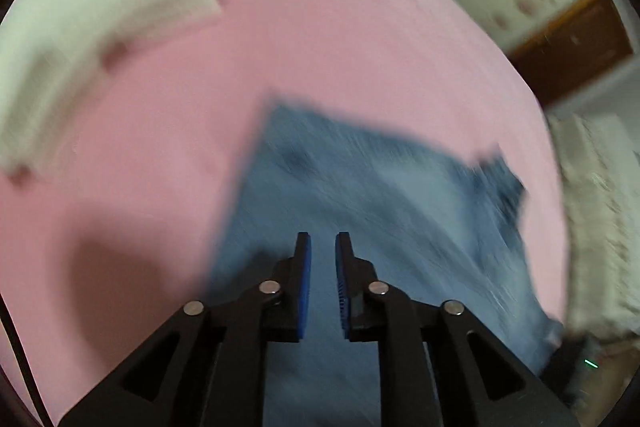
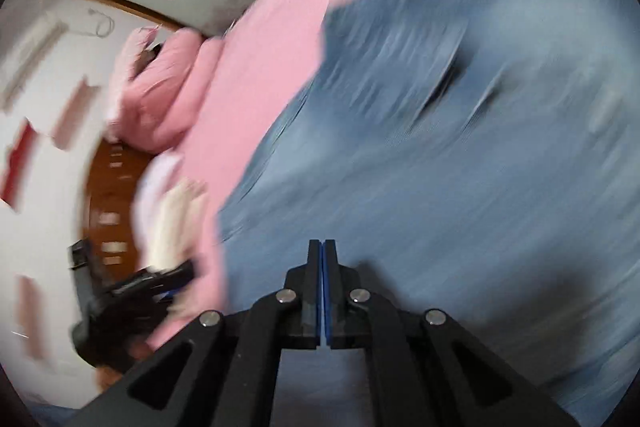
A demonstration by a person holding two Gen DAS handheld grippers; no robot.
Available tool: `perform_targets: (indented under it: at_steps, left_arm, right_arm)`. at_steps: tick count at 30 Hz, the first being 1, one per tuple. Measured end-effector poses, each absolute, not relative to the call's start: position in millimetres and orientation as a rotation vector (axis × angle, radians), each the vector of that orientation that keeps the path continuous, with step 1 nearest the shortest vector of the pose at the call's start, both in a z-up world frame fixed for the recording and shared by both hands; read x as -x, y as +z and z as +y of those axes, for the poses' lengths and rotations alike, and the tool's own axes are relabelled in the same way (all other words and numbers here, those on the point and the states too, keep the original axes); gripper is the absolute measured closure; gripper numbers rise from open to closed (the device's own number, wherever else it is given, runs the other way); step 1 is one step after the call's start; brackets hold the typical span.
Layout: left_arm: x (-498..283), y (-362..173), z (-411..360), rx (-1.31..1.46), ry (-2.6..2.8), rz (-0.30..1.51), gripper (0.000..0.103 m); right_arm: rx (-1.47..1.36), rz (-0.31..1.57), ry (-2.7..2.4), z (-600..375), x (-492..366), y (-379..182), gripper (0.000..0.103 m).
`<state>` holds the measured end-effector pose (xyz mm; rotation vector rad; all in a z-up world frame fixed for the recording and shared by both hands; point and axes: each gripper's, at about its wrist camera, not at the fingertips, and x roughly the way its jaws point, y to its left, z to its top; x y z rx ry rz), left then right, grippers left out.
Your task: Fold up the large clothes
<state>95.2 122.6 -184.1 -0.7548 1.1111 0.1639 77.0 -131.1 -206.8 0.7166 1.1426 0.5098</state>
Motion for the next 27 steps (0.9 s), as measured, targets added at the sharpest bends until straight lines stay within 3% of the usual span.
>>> perform_targets:
  at_steps: [3, 6, 8, 14, 16, 21, 27]
  left_arm:
    - [-83, -215, 101, 0.726, 0.208, 1.310, 0.092]
    - [-57, -217, 99, 0.645, 0.286, 1.331, 0.097]
    - [-44, -211, 107, 0.612, 0.333, 1.321, 0.102]
    - [-41, -213, 123, 0.525, 0.328, 1.316, 0.102]
    - [-44, -214, 121, 0.484, 0.338, 1.315, 0.102]
    - [-45, -221, 123, 0.462, 0.337, 1.297, 0.102]
    - [-49, -228, 100, 0.375, 0.302, 1.269, 0.102]
  right_arm:
    - [-0.848, 1.286, 0.554, -97, -60, -236, 0.103]
    - [-0.772, 1.376, 0.515, -98, -46, -249, 0.103]
    - [-0.722, 1.340, 0.490, -121, -43, -244, 0.103]
    - [-0.394, 1.213, 0.132, -240, -50, -209, 0.103]
    - [-0.413, 1.189, 0.151, -268, -48, -202, 0.103]
    - [-0.304, 1.191, 0.120, -252, -49, -203, 0.103]
    - [-0.466, 1.109, -0.054, -245, -33, -211, 0.103]
